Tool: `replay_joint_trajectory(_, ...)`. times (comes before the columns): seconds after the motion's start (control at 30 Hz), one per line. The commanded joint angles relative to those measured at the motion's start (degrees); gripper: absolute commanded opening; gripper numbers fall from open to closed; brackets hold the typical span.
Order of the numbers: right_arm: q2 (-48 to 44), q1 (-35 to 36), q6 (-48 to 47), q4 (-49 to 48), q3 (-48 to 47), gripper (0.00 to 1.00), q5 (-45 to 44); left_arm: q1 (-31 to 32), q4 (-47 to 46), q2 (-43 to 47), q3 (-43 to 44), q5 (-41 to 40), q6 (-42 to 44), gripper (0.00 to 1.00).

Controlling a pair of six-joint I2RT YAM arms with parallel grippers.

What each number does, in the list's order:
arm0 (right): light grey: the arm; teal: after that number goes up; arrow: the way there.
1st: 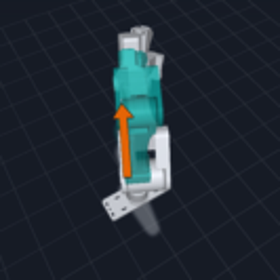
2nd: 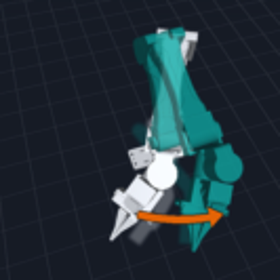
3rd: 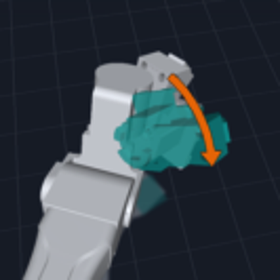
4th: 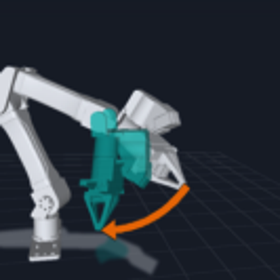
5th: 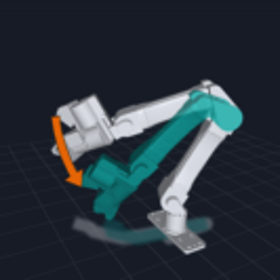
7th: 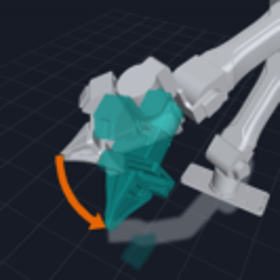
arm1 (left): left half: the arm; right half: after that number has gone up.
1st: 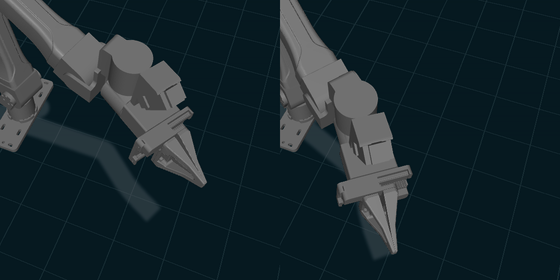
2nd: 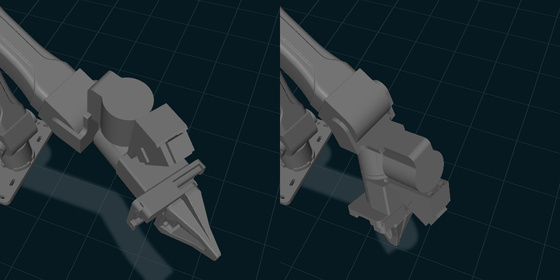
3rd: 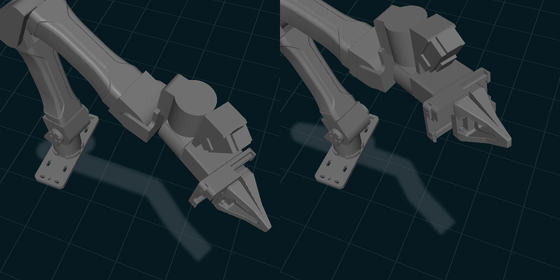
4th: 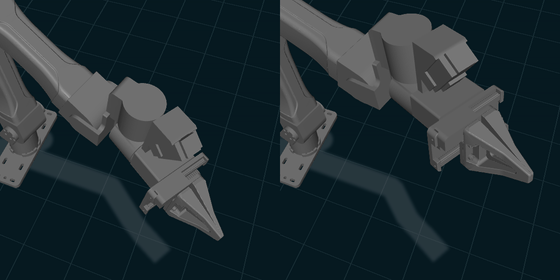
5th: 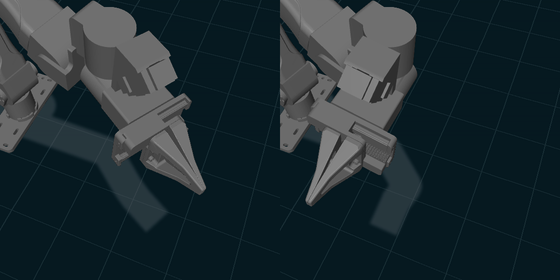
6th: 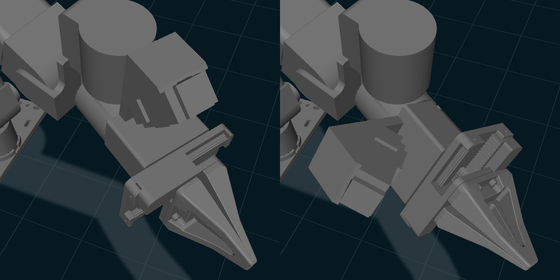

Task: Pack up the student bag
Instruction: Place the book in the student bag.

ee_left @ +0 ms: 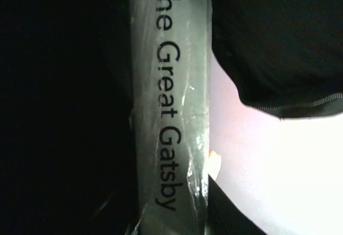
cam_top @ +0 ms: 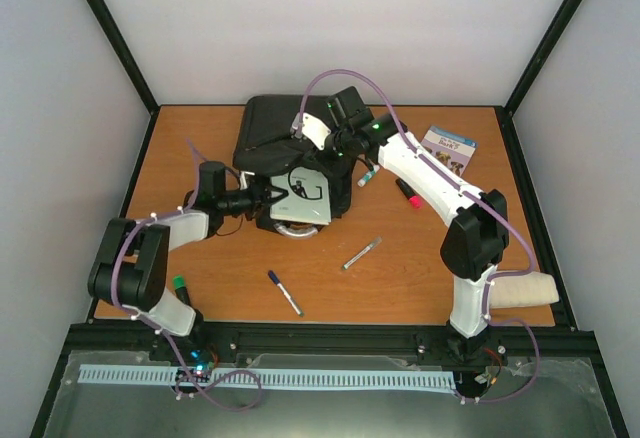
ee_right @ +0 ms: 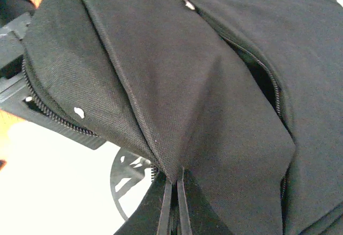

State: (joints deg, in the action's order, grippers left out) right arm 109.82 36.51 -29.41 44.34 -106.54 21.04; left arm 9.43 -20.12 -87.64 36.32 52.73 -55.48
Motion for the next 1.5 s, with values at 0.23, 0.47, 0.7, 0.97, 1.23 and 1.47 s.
replay_joint_trajectory(0.23,-0.94,0.51,-0.60,-1.60,0.80,0.03,3.35,-2.84,1.84,-9.70,9.98,-3.71,8.51,0.02)
replay_joint_trajectory(0.47,-0.39,0.46,-0.97,-2.21,1.21,0.03,2.37,-2.84,9.56,-3.57,9.54,-8.14,11.59,0.46)
replay_joint_trajectory(0.7,0.06,0.40,-0.72,-2.33,1.17,0.03,1.04,-2.84,25.79,10.40,7.52,-22.64,16.17,0.78)
replay_joint_trajectory(0.97,0.59,0.40,-0.04,-2.36,0.77,0.03,0.74,-2.46,36.44,27.03,0.86,-32.67,15.85,0.83)
replay_joint_trajectory(1.23,1.42,0.46,0.18,-2.24,0.96,0.03,1.41,-1.05,37.51,33.14,-7.81,-25.81,7.91,0.58)
replay_joint_trajectory(1.47,1.64,0.65,0.46,-2.23,0.81,0.03,1.81,2.70,30.66,33.84,-13.02,-25.79,0.38,0.53)
